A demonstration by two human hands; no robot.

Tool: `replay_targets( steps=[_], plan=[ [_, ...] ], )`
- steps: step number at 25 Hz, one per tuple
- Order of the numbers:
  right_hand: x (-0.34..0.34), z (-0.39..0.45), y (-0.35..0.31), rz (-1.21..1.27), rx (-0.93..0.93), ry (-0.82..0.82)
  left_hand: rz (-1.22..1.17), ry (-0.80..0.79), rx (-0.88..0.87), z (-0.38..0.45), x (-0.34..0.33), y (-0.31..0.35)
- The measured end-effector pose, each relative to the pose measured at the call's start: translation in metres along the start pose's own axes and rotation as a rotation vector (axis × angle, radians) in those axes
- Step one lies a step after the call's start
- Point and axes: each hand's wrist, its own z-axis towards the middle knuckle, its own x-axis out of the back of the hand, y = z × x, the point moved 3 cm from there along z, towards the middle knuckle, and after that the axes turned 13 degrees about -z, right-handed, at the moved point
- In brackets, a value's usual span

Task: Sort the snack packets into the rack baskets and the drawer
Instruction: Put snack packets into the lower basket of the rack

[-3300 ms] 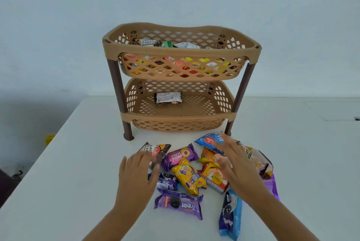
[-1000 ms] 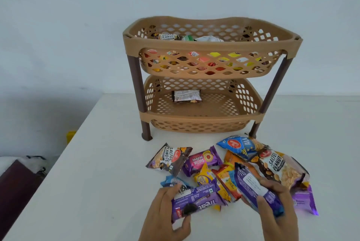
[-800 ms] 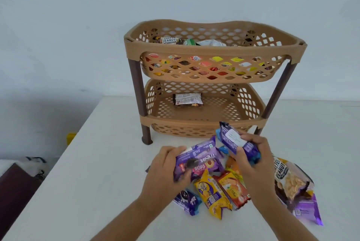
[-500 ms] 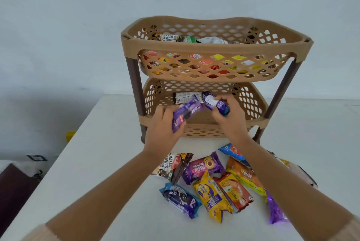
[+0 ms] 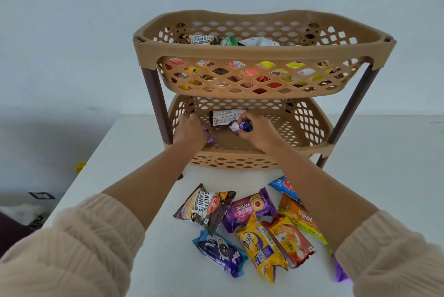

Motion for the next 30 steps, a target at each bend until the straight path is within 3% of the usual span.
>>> replay_targets(
  steps=[6, 11, 16, 21, 25, 30],
  plan=[
    [-0.009, 0.004, 0.005, -0.160, -0.055, -0.039, 0.167, -0.074, 0.016, 0.001, -0.005, -0.001],
    [-0.010, 0.008, 0.000, -0.215, 0.039, -0.054, 0.244, -0.196, 0.051, 0.005, -0.011, -0.004],
    [-0.017, 0.011, -0.001, -0.333, 0.038, -0.254, 0.356, -0.325, 0.097, 0.009, -0.016, -0.006],
    [-0.020, 0.009, -0.006, -0.280, 0.015, -0.403, 0.414, -0.392, 0.130, 0.009, -0.017, -0.007],
    [-0.017, 0.005, -0.007, -0.282, 0.021, -0.344, 0.320, -0.294, 0.117, 0.008, -0.015, -0.005],
    [-0.001, -0.004, -0.014, -0.269, 0.146, 0.083, 0.070, 0.117, -0.065, -0.008, -0.001, 0.007]
  ],
)
